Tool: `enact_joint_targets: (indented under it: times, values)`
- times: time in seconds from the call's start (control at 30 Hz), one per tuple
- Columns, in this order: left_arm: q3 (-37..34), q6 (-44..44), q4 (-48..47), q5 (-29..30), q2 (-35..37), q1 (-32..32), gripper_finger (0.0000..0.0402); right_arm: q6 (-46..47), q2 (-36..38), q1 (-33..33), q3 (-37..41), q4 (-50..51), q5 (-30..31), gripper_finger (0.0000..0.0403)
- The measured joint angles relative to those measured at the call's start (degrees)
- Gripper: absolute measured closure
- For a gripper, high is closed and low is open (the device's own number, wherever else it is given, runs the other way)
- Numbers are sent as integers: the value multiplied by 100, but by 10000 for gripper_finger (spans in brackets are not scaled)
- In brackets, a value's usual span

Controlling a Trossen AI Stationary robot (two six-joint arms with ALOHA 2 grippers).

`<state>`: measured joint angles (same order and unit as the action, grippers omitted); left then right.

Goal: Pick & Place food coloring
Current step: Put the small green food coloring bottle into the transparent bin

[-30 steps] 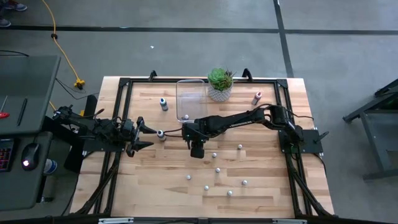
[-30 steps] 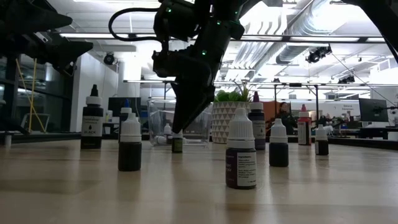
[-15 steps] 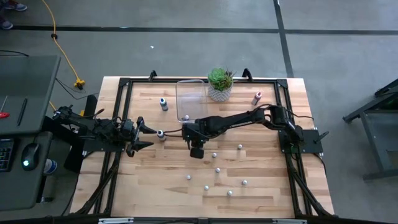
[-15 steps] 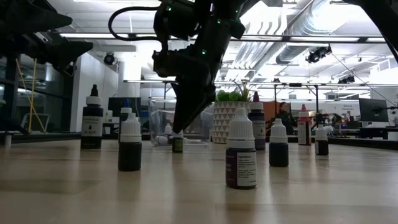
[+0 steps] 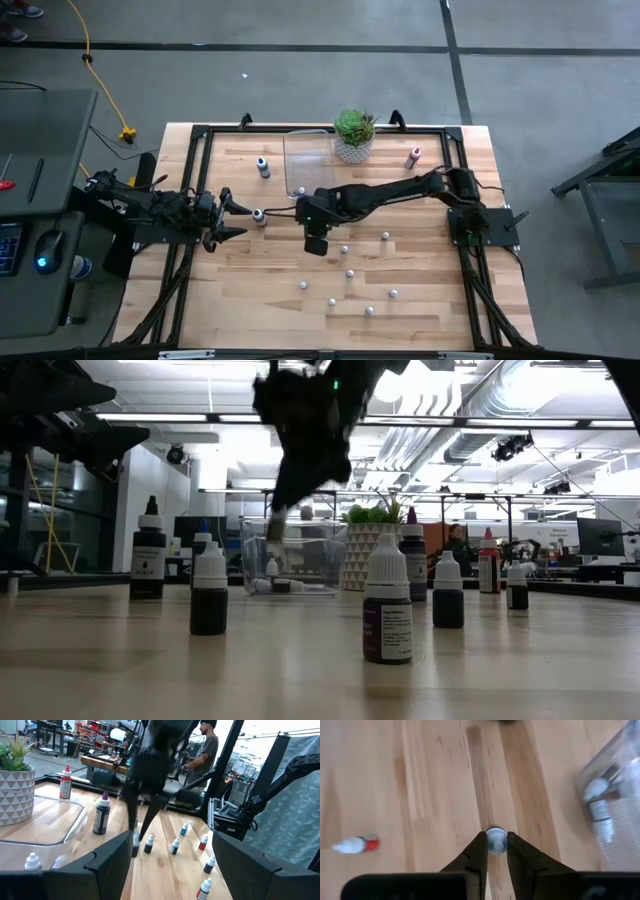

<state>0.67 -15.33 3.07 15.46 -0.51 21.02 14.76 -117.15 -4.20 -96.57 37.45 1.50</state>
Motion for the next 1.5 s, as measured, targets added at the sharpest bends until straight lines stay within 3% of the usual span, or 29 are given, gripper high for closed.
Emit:
enact_joint_targets:
  times: [0.37, 0.67, 0.87, 1.07, 1.27, 1.5]
  values:
    - [0, 0, 0, 0, 2, -2, 130, -108, 649, -133, -11, -591, 760, 355]
    - [0, 2, 0, -2, 0, -2, 130, -185, 875, 268, -18, -928, 892, 353]
    - [0, 0, 0, -1, 1, -1, 130, -441, 884, 640, -418, -644, 1072, 355]
    - [0, 0, 0, -1, 1, 0, 130, -712, 882, 830, -1187, 492, 1362, 350]
    - [0, 0, 0, 0, 2, -2, 130, -780, 882, 908, -1910, 1305, 1228, 355]
    - [0, 0, 0, 0, 2, -1, 130, -560, 881, 1359, -2166, 1917, 252, 350]
